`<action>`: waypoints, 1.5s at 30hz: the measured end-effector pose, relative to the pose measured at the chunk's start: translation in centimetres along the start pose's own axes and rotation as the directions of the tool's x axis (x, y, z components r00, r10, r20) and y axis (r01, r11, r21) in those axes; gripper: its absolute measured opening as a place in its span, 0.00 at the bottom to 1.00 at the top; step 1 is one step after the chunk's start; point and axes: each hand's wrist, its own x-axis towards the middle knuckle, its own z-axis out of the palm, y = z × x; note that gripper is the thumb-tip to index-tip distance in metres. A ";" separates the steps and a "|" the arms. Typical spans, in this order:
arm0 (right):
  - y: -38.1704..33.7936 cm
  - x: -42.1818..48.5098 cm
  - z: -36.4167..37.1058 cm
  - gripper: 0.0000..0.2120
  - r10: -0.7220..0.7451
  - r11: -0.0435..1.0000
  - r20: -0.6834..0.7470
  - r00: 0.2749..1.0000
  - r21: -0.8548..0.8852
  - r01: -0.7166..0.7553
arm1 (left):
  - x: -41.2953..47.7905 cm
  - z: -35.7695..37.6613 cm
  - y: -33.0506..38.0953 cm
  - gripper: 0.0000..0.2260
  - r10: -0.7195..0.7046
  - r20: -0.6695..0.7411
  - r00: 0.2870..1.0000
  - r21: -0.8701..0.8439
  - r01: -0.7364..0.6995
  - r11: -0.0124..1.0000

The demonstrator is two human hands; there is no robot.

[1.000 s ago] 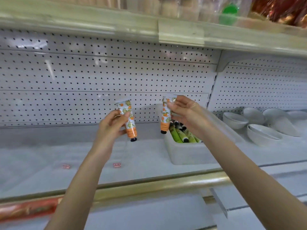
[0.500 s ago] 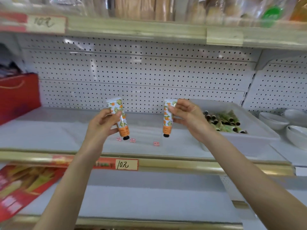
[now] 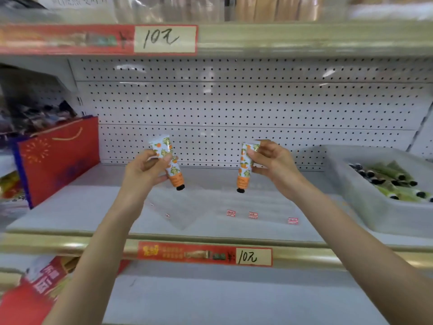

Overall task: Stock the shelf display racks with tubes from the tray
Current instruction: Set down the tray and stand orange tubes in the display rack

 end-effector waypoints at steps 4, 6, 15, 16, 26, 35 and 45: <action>1.6 1.9 4.1 0.04 0.016 1.000 -0.052 0.999 -0.026 -0.018 | 4.0 -3.6 -0.8 0.03 0.014 0.024 1.000 0.026 -0.015 1.000; 2.5 2.7 6.0 0.06 0.028 0.998 -0.104 0.994 -0.045 -0.033 | 5.7 -4.9 -1.8 0.06 0.009 0.043 0.999 0.045 -0.011 0.999; 8.0 5.0 10.6 0.08 0.080 0.972 -0.221 0.972 -0.198 -0.124 | 10.8 -7.3 -8.2 0.05 -0.126 0.190 0.974 0.123 0.104 0.987; 8.6 5.2 10.5 0.09 0.078 0.966 -0.240 0.968 -0.222 -0.133 | 11.2 -7.4 -9.0 0.05 -0.147 0.198 0.969 0.136 0.121 0.983; 11.1 7.5 9.9 0.13 -0.006 0.926 -0.314 0.949 -0.360 -0.114 | 12.6 -9.2 -11.2 0.08 -0.201 0.326 0.924 0.256 0.119 0.959; 11.7 10.1 9.8 0.14 0.078 0.970 -0.263 0.962 -0.204 -0.135 | 12.5 -8.8 -10.2 0.08 -0.309 0.438 0.844 0.360 0.150 0.921; 12.0 11.3 9.0 0.08 0.094 0.971 -0.212 0.973 -0.197 -0.137 | 12.2 -7.8 -10.6 0.07 -0.287 0.414 0.864 0.285 0.177 0.942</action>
